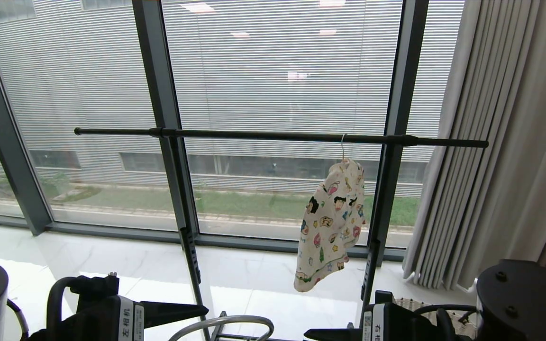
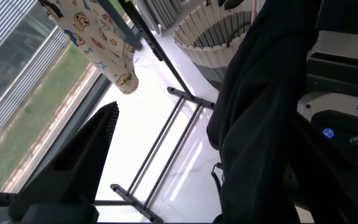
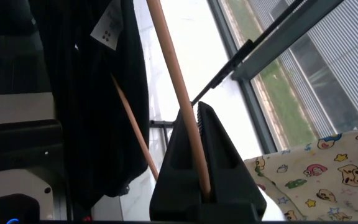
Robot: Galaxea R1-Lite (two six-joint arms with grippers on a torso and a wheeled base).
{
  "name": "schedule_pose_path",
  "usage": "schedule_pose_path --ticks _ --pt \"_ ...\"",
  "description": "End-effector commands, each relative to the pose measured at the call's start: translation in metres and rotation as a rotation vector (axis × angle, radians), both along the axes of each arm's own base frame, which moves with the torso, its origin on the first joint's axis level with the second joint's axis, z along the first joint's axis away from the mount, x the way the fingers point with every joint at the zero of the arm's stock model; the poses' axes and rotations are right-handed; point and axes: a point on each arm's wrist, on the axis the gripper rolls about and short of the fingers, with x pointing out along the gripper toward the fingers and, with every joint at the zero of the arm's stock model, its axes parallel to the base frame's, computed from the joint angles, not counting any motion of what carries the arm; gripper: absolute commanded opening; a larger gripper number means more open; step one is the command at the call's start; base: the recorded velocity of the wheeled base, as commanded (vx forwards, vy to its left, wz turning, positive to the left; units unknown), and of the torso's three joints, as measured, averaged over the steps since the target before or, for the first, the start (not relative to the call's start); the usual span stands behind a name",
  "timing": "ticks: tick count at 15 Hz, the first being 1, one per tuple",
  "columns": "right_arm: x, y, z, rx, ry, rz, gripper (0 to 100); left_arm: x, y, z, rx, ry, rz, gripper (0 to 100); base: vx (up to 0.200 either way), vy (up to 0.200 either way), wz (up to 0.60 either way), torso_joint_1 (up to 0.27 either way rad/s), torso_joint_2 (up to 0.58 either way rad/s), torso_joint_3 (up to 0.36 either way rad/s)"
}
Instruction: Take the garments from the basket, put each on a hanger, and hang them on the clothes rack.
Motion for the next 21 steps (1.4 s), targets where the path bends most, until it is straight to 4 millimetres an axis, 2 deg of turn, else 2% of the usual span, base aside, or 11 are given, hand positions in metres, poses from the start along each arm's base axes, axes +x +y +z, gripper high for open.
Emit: schedule_pose_path --ticks 1,9,10,14,19,21 --pt "-0.001 0.001 0.0 0.002 -0.002 0.006 0 0.001 -0.001 -0.002 0.008 0.008 -0.003 0 0.0 0.0 0.0 0.0 0.0 0.0" --pt "-0.007 0.004 -0.001 -0.005 -0.002 0.028 0 0.0 -0.002 -0.002 0.011 0.01 -0.008 0 0.0 0.0 0.0 0.0 0.0 0.0" --pt "-0.007 0.004 -0.001 -0.005 -0.002 0.027 100 0.0 -0.002 -0.004 0.014 0.011 0.002 0 0.0 0.0 0.0 0.0 0.0 0.0" --pt "-0.007 0.003 -0.002 -0.009 -0.001 0.022 100 -0.001 0.004 -0.007 0.03 -0.003 0.051 0 0.0 0.0 0.0 0.0 0.0 0.0" --pt "-0.007 -0.003 -0.01 -0.04 0.013 0.016 100 0.009 0.015 -0.008 0.096 -0.062 0.292 0 0.0 0.0 0.0 0.0 0.0 0.0" --pt "-0.007 -0.003 -0.012 -0.046 0.019 0.018 100 0.02 0.021 0.0 0.034 -0.105 0.386 0 0.0 0.0 0.0 0.0 0.0 0.0"
